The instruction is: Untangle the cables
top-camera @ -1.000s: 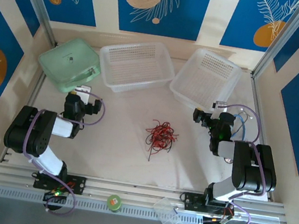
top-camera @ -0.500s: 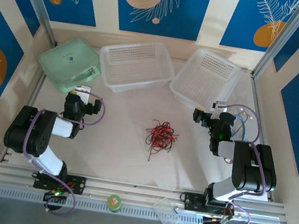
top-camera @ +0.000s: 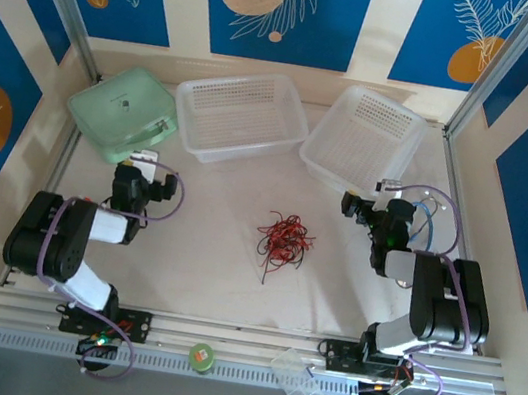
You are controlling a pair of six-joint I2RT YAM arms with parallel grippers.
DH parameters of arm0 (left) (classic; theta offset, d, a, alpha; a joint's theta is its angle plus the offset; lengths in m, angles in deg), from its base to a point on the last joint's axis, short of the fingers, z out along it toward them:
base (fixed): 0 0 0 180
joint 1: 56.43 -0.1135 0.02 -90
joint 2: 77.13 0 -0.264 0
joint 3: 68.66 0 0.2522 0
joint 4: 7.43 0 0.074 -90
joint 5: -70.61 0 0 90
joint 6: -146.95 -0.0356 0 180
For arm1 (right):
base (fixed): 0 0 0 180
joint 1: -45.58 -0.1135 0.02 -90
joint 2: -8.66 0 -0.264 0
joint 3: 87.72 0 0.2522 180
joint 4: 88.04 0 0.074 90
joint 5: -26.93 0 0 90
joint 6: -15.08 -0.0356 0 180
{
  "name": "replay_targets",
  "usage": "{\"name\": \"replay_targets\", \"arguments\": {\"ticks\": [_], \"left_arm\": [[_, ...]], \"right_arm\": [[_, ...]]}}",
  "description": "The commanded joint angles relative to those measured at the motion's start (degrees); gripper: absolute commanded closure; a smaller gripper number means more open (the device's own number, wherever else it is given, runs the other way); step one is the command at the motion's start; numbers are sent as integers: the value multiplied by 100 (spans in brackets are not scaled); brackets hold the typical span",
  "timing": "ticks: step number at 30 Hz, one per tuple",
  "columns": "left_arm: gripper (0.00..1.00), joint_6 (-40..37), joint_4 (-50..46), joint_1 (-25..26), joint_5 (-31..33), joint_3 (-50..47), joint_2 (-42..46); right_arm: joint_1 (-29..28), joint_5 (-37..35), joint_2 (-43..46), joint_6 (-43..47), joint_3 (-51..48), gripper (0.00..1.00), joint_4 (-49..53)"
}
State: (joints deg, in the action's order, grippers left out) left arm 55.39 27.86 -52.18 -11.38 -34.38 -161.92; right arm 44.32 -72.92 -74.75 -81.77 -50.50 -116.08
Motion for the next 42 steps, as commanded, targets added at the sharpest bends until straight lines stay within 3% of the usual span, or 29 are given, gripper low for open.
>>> {"name": "replay_targets", "arguments": {"ticks": [1, 5, 9, 13, 17, 22, 24, 27, 35, 38, 42], "left_arm": [[0, 277, -847, 90, 917, 100, 1155], [0, 1542, -3197, 111, 1298, 863, 2473], [0, 2167, -4922, 225, 535, 1799, 2862], [0, 2174, -5771, 586, 132, 2199, 3003], [0, 2151, -6351, 972, -155, 2382, 3050], [0, 2325, -7108, 1858, -399, 2783, 2793], [1, 2481, -7339, 2252, -443, 2948, 2541], [4, 2777, -7333, 2812, -625, 3095, 2033], [13, 3283, -6424, 3881, -986, 3574, 273], [14, 3424, -6023, 4114, -1118, 3734, -276], [15, 3591, -5451, 4323, -1377, 3836, -874]], "right_arm": [[-227, -671, 995, -37, 246, 2, 1037], [-594, -1025, 1842, -494, 1189, 11, 3389], [-1278, -1181, 2252, -828, 2095, 17, 5389], [-2005, -1466, 2623, -1203, 2371, 16, 6497], [-2085, -1249, 2675, -2313, 2737, 18, 7701], [-2221, 94, 2346, -4069, 2904, 19, 8820], [-2335, 570, 2158, -4602, 2745, 21, 8900], [-2582, 1369, 1821, -4980, 2312, 23, 8148], [-3173, 958, 582, -5171, 2410, 30, 6936], [-3239, 903, 185, -5240, 2439, 36, 6640], [-3284, 889, -136, -5493, 2273, 51, 6283]]}}
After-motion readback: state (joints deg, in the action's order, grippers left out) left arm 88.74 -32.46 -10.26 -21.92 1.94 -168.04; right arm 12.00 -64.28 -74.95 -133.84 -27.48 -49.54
